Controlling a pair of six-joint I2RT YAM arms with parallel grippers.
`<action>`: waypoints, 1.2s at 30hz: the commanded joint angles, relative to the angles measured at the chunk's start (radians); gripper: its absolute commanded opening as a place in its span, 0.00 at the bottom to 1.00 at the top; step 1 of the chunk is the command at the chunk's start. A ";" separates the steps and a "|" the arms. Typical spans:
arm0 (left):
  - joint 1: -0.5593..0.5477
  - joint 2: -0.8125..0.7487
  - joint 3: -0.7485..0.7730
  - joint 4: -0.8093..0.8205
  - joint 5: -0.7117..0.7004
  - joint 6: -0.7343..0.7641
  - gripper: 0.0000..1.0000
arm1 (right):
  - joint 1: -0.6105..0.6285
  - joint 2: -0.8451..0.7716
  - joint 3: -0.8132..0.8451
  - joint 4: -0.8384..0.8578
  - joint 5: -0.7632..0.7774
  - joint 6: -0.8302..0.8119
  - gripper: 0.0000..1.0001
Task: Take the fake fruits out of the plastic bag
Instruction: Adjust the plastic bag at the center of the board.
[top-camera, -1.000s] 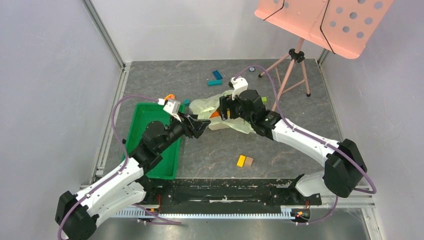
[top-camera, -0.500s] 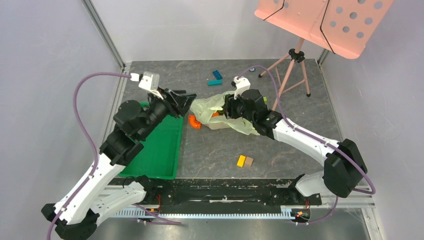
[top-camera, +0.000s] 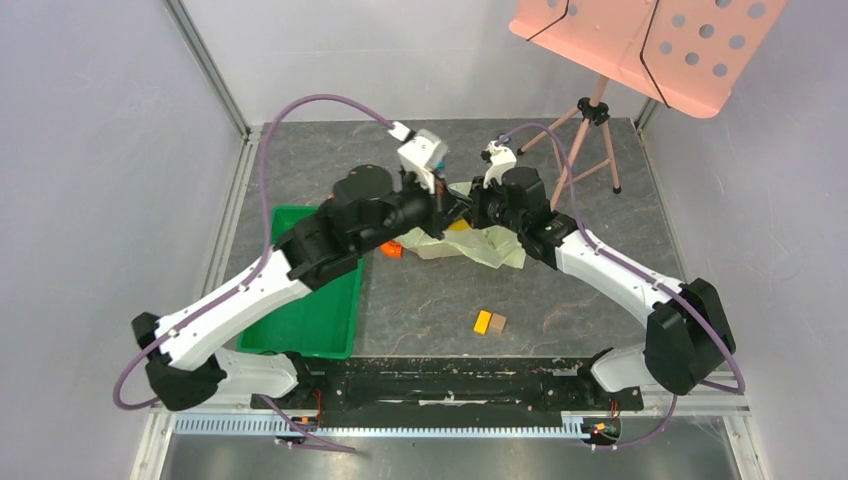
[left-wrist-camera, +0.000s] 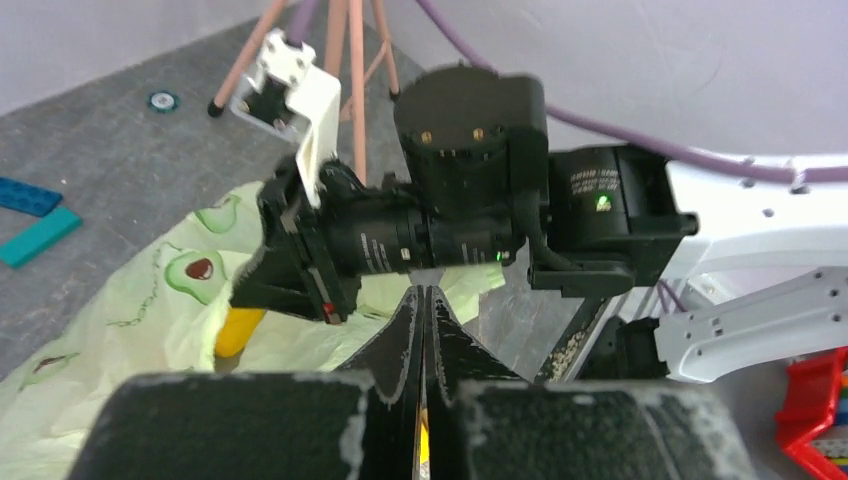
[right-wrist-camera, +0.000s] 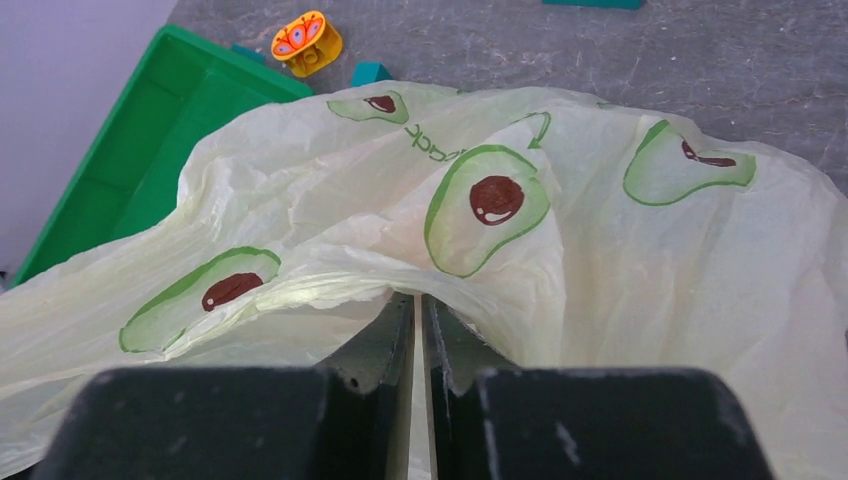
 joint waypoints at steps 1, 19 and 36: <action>-0.043 0.081 0.094 -0.053 -0.058 0.077 0.02 | -0.059 -0.031 0.011 0.072 -0.135 0.050 0.07; -0.038 0.291 -0.030 -0.059 -0.235 0.030 0.02 | -0.110 -0.023 -0.018 0.090 -0.208 0.072 0.00; 0.060 0.371 -0.205 0.095 -0.346 -0.041 0.02 | -0.110 -0.036 -0.023 0.048 -0.134 0.037 0.00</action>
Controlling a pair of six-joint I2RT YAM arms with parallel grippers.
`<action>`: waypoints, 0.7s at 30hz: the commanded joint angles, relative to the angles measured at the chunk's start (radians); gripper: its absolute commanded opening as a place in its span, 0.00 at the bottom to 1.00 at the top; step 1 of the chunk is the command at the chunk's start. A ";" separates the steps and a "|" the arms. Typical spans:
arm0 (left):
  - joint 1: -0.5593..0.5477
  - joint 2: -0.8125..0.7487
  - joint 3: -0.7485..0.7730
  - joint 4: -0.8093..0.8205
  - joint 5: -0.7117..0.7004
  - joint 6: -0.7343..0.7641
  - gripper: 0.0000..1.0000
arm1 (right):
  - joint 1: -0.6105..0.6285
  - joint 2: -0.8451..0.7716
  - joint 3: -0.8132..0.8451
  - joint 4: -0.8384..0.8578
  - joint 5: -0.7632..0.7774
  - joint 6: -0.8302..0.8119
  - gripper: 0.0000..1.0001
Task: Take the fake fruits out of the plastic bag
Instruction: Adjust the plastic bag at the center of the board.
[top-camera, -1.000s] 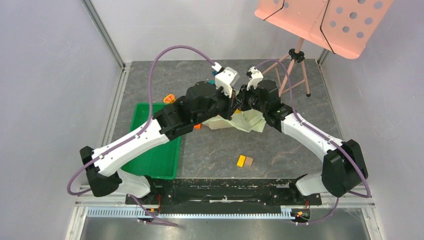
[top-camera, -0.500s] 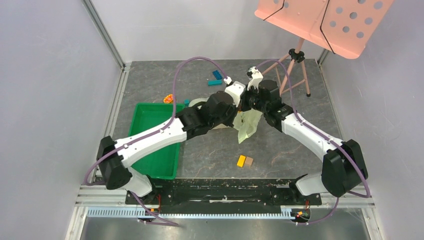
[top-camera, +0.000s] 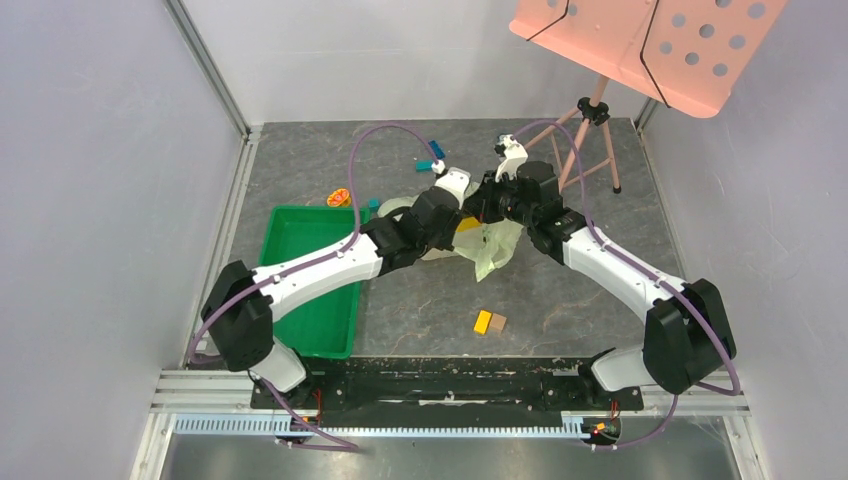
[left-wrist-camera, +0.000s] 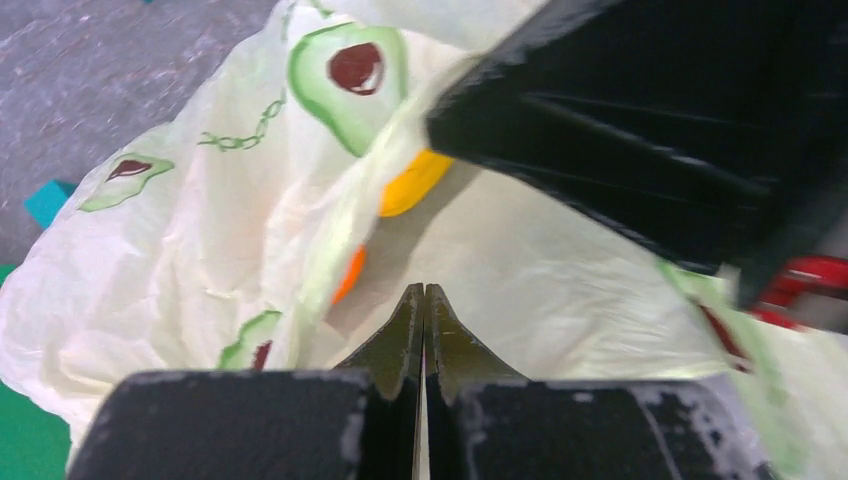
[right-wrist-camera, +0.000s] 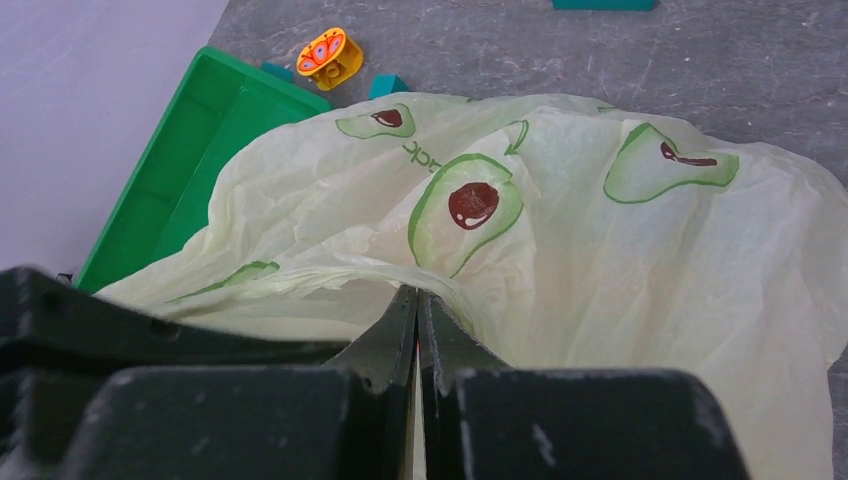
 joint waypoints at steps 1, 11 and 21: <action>0.029 0.026 -0.060 0.115 -0.068 -0.056 0.02 | -0.002 -0.039 -0.008 -0.005 0.030 -0.025 0.00; 0.037 0.046 -0.131 0.182 -0.076 -0.091 0.02 | 0.043 -0.064 -0.045 -0.001 0.019 -0.066 0.00; 0.047 0.050 -0.143 0.205 -0.057 -0.113 0.02 | 0.171 -0.003 -0.102 0.049 0.197 -0.031 0.00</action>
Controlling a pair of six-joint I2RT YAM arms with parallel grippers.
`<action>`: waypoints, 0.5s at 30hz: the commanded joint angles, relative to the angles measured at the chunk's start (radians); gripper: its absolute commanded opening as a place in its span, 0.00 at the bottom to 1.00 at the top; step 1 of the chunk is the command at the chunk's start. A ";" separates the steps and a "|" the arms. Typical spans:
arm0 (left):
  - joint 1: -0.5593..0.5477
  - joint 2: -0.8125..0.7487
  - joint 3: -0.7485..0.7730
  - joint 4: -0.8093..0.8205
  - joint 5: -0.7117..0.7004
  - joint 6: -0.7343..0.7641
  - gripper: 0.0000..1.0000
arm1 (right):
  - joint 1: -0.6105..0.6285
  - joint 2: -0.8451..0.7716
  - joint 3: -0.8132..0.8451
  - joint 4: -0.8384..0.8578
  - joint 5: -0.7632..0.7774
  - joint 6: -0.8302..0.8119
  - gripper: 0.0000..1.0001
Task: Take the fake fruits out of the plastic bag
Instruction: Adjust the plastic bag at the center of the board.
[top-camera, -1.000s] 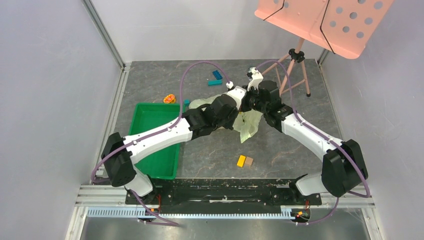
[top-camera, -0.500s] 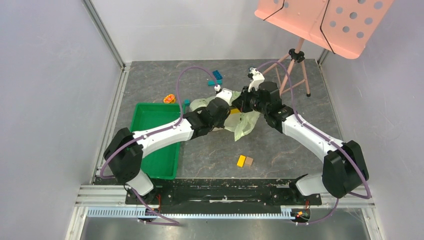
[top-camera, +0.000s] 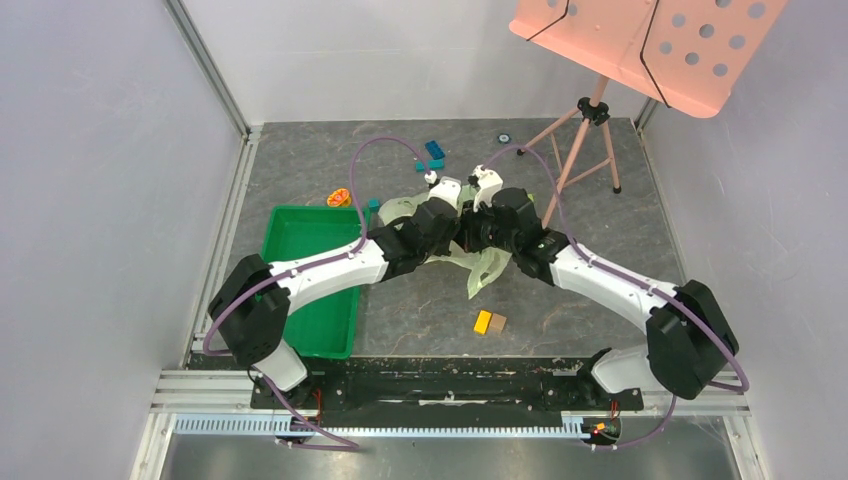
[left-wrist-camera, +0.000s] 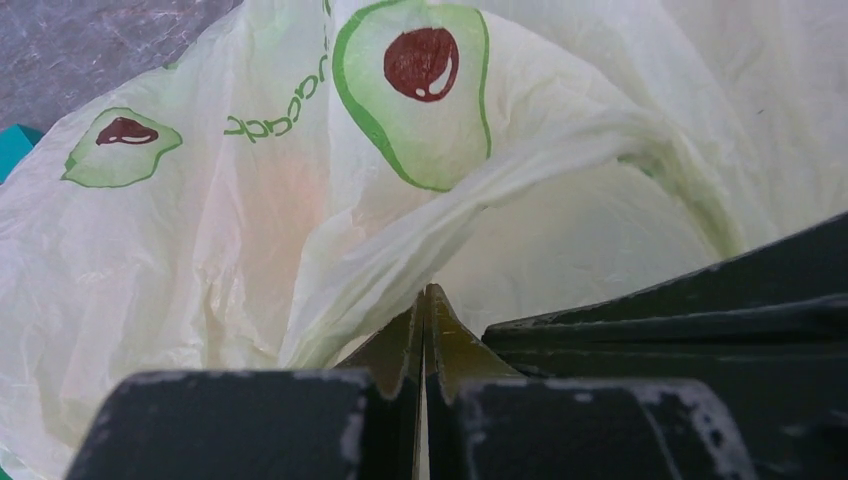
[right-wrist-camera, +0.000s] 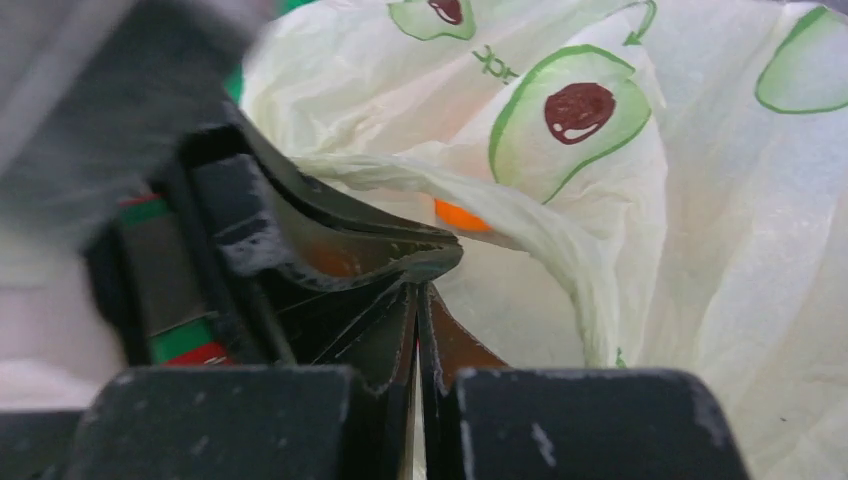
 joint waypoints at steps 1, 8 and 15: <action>0.011 -0.001 -0.011 0.059 -0.006 -0.044 0.02 | 0.021 0.038 -0.011 0.068 0.138 0.021 0.00; 0.034 -0.011 -0.053 0.068 -0.003 -0.049 0.02 | 0.020 0.130 0.027 0.084 0.272 0.037 0.00; 0.037 -0.026 -0.147 0.105 0.024 -0.091 0.02 | 0.021 0.186 0.034 0.137 0.329 0.023 0.01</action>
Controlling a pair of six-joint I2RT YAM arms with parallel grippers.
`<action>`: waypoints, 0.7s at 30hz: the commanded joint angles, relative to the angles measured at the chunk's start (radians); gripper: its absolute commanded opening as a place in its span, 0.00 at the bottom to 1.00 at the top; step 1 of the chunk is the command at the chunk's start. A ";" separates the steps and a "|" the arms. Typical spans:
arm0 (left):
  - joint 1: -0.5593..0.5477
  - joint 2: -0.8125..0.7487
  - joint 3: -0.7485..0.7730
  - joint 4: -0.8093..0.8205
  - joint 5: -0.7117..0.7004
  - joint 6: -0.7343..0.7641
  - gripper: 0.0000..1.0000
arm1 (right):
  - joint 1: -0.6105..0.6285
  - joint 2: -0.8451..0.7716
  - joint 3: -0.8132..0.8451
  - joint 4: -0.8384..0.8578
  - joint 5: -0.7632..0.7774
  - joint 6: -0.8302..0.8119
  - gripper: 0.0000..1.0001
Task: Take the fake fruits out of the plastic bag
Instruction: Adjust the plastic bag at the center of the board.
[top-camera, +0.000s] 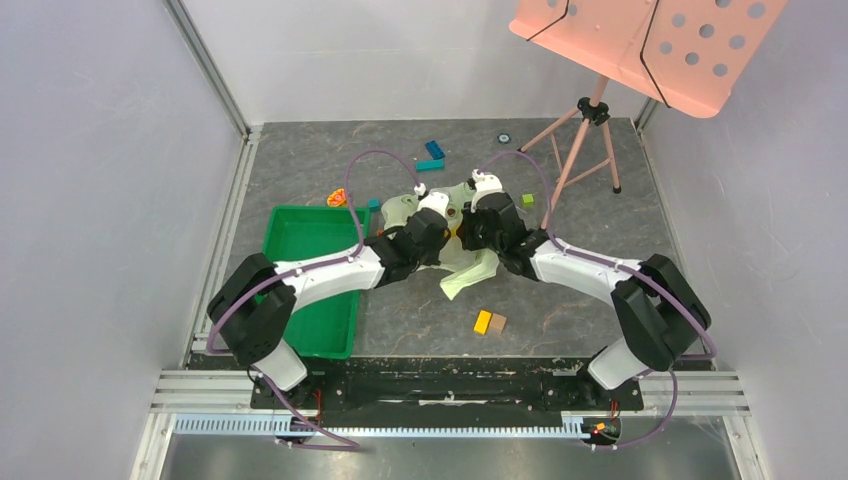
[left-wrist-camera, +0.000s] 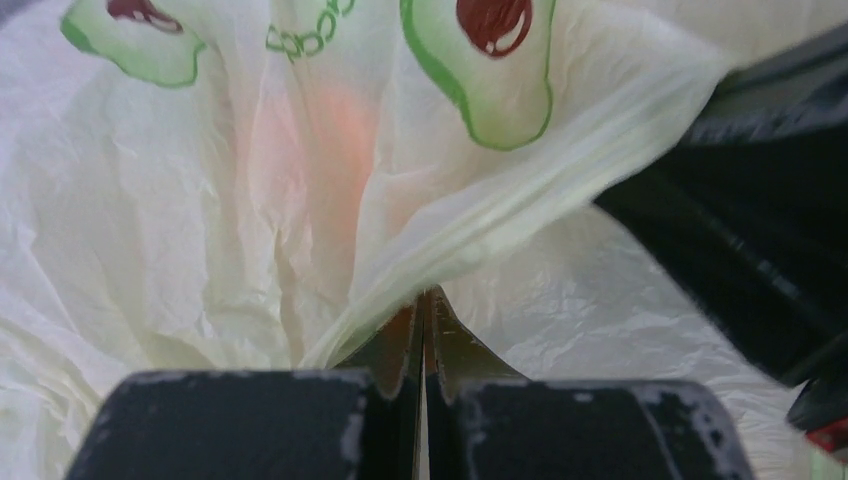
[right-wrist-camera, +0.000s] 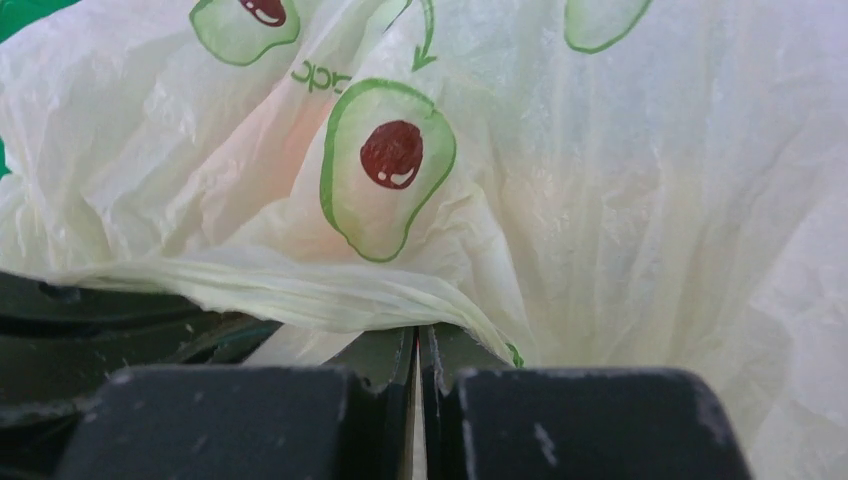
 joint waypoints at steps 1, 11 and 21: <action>0.003 -0.029 -0.057 0.058 0.029 -0.076 0.02 | 0.001 0.035 0.045 0.090 0.065 -0.003 0.02; 0.003 -0.101 -0.219 0.089 0.002 -0.134 0.02 | 0.000 0.058 -0.017 0.155 0.091 -0.006 0.21; 0.003 -0.132 -0.294 0.095 -0.044 -0.149 0.02 | -0.033 -0.007 -0.090 0.168 0.188 -0.068 0.73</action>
